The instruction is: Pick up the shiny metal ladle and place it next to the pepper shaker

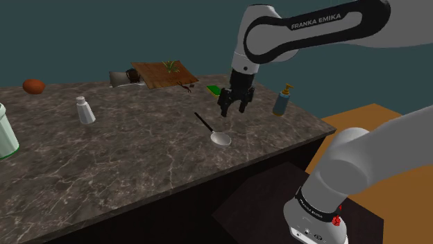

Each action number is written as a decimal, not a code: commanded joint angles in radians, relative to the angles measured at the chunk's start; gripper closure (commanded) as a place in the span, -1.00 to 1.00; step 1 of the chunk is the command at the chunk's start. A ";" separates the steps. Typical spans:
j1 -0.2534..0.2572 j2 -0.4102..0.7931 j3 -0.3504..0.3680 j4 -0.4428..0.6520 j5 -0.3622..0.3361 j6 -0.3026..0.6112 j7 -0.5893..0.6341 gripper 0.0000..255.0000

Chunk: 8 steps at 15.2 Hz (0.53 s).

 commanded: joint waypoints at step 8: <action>-0.047 0.298 0.063 0.023 -0.019 0.387 0.142 -1.00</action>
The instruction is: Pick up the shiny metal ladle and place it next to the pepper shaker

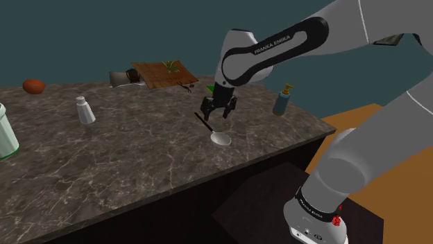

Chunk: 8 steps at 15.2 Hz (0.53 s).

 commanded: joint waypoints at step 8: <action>-0.018 0.183 0.024 0.008 -0.031 0.212 0.063 -1.00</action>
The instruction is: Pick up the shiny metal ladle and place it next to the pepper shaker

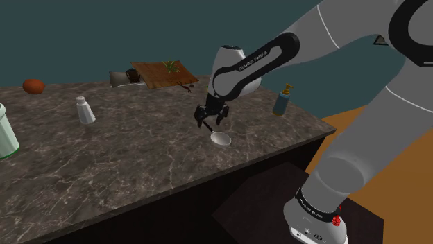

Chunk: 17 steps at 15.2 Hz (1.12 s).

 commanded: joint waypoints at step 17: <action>0.001 0.025 0.003 -0.010 -0.003 0.035 0.005 1.00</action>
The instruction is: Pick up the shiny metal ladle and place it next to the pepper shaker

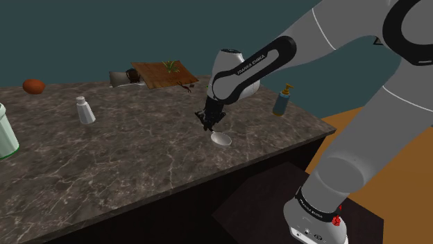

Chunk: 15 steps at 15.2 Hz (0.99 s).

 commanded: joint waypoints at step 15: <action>0.000 -0.107 -0.008 0.070 0.007 -0.178 -0.002 1.00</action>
